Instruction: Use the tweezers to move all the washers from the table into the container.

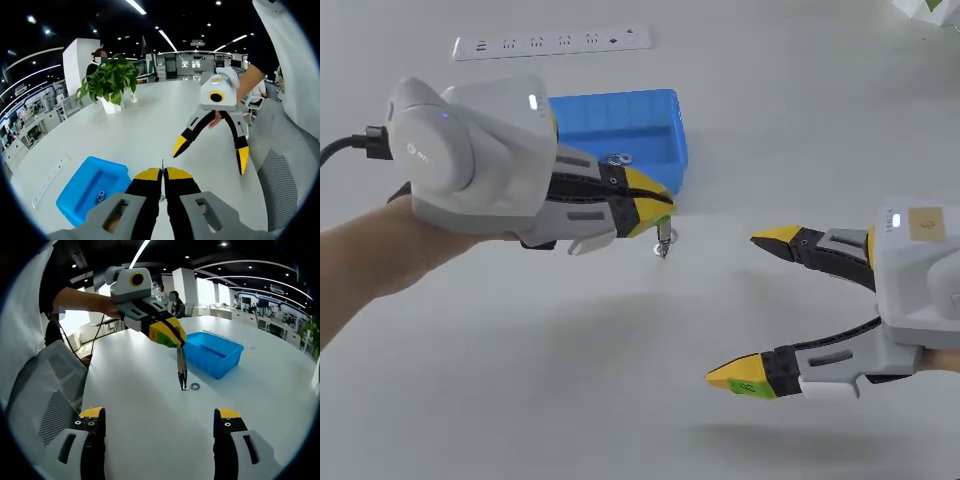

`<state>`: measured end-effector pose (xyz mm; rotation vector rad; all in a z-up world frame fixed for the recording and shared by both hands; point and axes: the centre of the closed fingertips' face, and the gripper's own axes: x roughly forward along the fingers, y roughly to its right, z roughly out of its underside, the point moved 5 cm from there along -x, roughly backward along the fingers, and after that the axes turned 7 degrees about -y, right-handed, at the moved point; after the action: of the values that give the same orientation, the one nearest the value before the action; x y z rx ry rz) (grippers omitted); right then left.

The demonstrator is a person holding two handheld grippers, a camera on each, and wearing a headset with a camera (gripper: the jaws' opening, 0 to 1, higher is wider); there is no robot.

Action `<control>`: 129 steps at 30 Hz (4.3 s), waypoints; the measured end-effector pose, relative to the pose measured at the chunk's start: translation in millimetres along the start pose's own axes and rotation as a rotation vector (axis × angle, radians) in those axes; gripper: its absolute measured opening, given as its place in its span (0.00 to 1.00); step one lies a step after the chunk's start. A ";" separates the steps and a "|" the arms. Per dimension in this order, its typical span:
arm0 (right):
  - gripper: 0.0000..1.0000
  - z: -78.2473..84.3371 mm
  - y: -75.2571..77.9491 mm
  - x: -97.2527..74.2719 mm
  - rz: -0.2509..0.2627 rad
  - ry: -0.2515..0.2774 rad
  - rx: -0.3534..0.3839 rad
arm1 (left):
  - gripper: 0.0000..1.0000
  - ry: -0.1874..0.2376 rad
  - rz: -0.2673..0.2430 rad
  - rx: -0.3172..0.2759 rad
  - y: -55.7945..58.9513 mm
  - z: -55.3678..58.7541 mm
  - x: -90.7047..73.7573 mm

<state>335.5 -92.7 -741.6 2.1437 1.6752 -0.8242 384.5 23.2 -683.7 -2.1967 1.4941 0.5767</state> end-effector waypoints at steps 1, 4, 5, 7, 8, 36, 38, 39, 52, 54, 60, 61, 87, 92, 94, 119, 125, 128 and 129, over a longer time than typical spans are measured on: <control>0.90 0.0 0.0 -0.1 0.000 0.001 0.001 | 0.06 -0.002 0.001 0.002 0.1 0.0 0.0; 0.89 -0.8 0.6 0.7 0.000 0.002 0.004 | 0.06 -0.002 -0.002 -0.003 -1.0 0.3 -0.2; 0.89 -2.0 0.9 1.2 0.001 0.004 0.003 | 0.06 -0.002 -0.001 -0.005 -1.0 0.4 -0.4; 0.89 -6.0 2.5 3.9 -0.003 0.008 -0.004 | 0.05 -0.004 0.004 -0.010 -0.6 0.4 -0.4; 0.88 -7.8 3.8 5.4 -0.006 0.009 -0.009 | 0.05 -0.006 0.011 -0.013 0.2 0.1 -0.1; 0.37 -49.3 39.8 64.8 -0.141 -0.007 -0.168 | 0.06 -0.022 0.042 -0.054 3.3 4.2 -2.0; 0.37 -47.3 42.0 67.5 -0.141 -0.022 -0.177 | 0.06 -0.024 0.041 -0.057 3.8 5.7 -2.8; 0.35 -46.6 42.5 68.1 -0.142 -0.028 -0.183 | 0.06 -0.024 0.040 -0.060 4.0 6.2 -3.0; 0.14 -48.2 38.8 64.8 -0.166 -0.033 -0.296 | 0.07 -0.040 0.040 -0.062 5.5 7.3 -1.3; 0.13 -48.8 39.5 65.7 -0.157 -0.036 -0.318 | 0.07 -0.050 0.043 -0.050 6.1 7.9 -1.5; 0.12 -49.1 39.2 68.1 -0.168 -0.051 -0.355 | 0.07 -0.054 0.043 -0.057 5.0 10.0 -2.7; 0.12 -49.1 38.9 68.6 -0.169 -0.058 -0.377 | 0.07 -0.056 0.043 -0.053 5.3 10.1 -2.3; 0.09 -46.4 43.9 66.6 -0.149 -0.031 -0.347 | 0.12 -0.075 0.051 -0.106 1.6 6.9 9.5; 0.09 -47.2 44.6 65.9 -0.145 -0.036 -0.347 | 0.12 -0.091 0.045 -0.095 1.1 9.1 8.6; 0.09 -48.2 44.8 65.3 -0.143 -0.036 -0.341 | 0.12 -0.098 0.043 -0.086 1.0 10.1 7.5; 0.09 -88.3 46.4 40.1 -0.102 -0.028 -0.323 | 0.38 -0.084 -0.188 -0.301 23.3 61.5 -85.2; 0.09 -108.3 44.4 32.2 -0.094 -0.023 -0.365 | 0.48 -0.026 -0.246 -0.361 31.3 62.4 -97.3; 0.09 -116.8 43.2 31.2 -0.101 -0.032 -0.395 | 0.52 0.003 -0.243 -0.385 35.1 57.9 -99.4; 0.09 -120.2 43.1 31.4 -0.103 -0.034 -0.403 | 0.55 -0.004 -0.249 -0.375 36.3 58.0 -98.8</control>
<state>412.1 -13.1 -670.2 1.7739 1.7690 -0.4908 311.4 118.6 -680.8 -2.6100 1.1558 0.8282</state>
